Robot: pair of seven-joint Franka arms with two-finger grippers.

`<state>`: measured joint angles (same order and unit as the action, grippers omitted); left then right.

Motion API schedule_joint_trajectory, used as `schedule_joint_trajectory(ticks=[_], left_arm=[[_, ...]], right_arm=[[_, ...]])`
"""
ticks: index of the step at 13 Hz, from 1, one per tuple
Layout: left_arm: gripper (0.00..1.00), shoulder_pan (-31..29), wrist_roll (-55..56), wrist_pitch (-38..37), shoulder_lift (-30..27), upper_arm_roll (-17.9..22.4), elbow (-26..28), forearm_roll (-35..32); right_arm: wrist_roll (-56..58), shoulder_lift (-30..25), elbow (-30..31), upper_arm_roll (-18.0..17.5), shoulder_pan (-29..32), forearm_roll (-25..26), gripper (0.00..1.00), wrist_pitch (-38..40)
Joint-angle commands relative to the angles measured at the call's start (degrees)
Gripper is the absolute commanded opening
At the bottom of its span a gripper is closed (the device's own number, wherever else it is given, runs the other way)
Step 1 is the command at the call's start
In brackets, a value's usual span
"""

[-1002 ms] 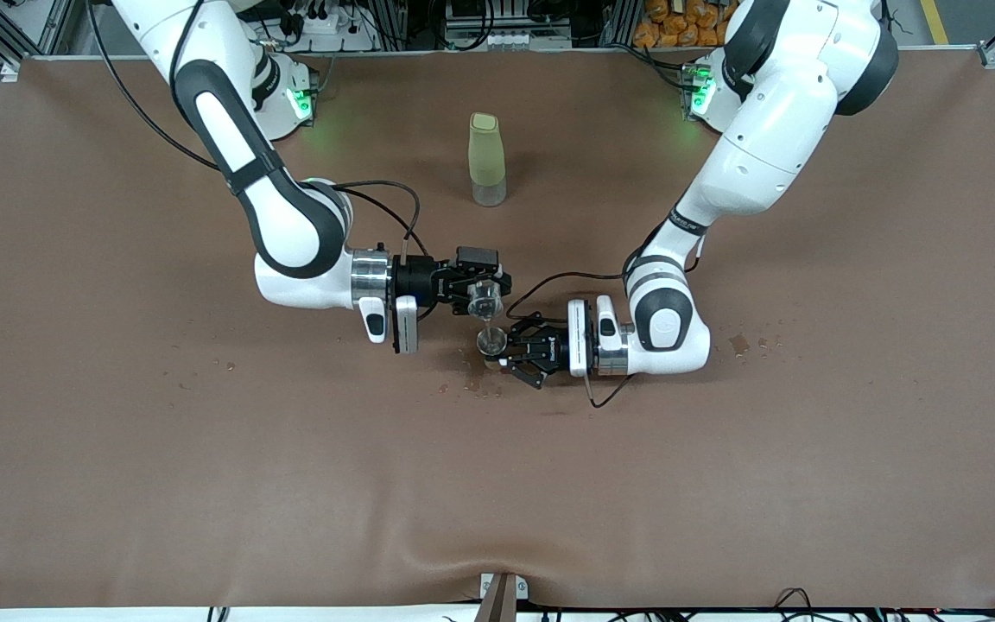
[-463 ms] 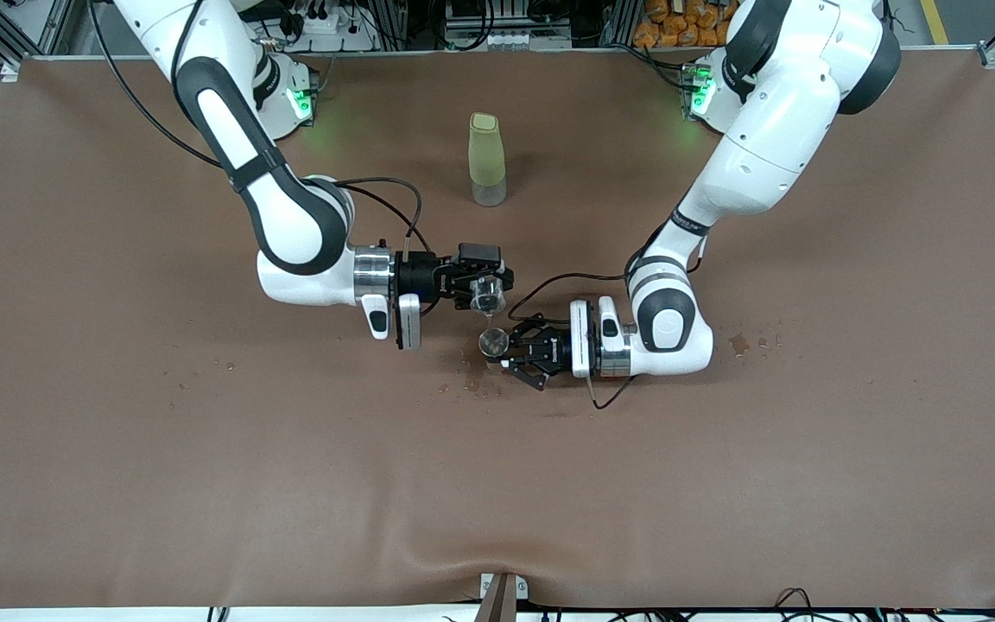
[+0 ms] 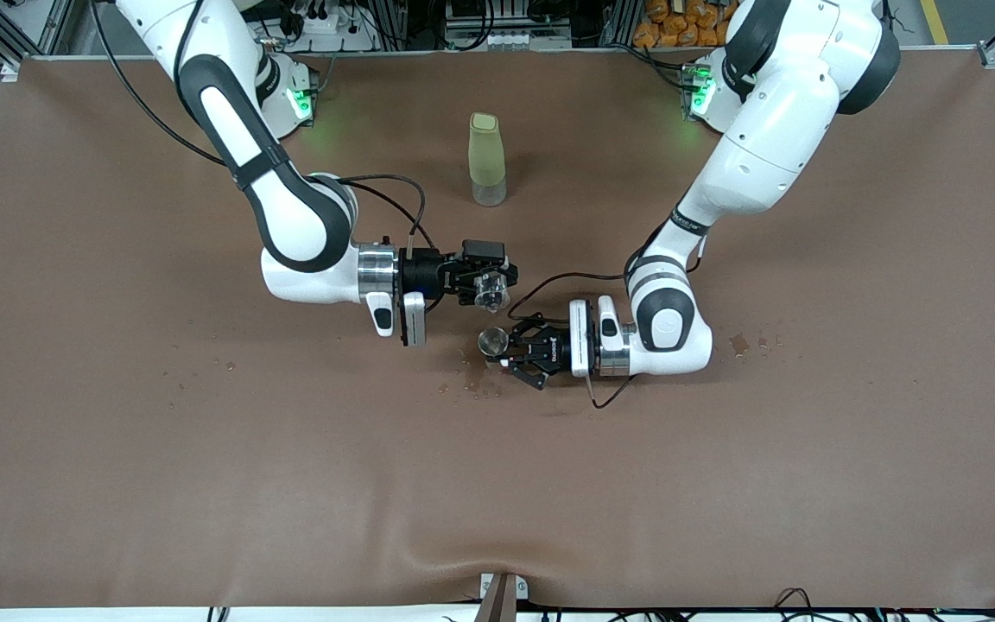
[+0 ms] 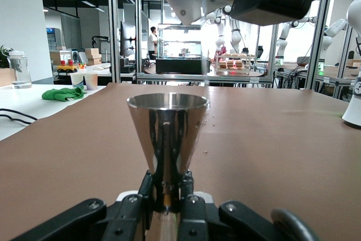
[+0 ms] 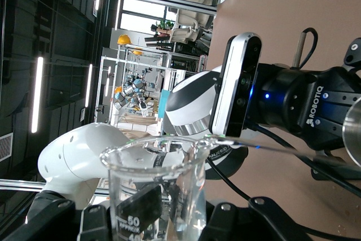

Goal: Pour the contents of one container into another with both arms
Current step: 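Hold the beaker tipped, pouring liquid into the jigger held by the left gripper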

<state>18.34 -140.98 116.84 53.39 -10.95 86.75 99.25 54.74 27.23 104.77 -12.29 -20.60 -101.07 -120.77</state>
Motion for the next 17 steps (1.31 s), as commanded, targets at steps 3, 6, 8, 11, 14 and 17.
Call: schedule_joint_trajectory(ticks=[3,6,8,11,14,17], left_arm=[[0.0,-0.15,-0.61,-0.56,-1.8,0.14,1.93,-0.55],[0.0,-0.15,-0.53,-0.56,-1.8,0.14,1.93,-0.55],[0.0,-0.15,-0.61,-0.56,-1.89,0.14,1.93,-0.55],[0.0,-0.15,-0.53,-0.56,-1.89,-0.04,2.1,-0.55],[0.0,-0.15,-0.44,-0.56,-1.89,0.05,2.1,-0.55],[0.0,-0.15,-0.44,-0.56,-1.89,-0.04,2.1,-0.55]], right_arm=[[-2.1,-1.74,1.05,-0.54,0.56,-1.58,0.0,-0.52],[-2.36,-1.39,0.7,-0.54,0.82,-1.67,0.0,-0.61],[-4.03,-1.21,-0.44,-0.54,0.83,-1.67,0.0,-0.7],[-4.03,-0.68,-0.88,-0.54,0.83,-2.11,0.0,-0.7],[-5.17,-0.16,-1.41,-0.54,0.83,-2.9,0.0,-0.79],[-5.17,0.11,-1.59,-0.54,0.56,-5.01,0.0,-1.05]])
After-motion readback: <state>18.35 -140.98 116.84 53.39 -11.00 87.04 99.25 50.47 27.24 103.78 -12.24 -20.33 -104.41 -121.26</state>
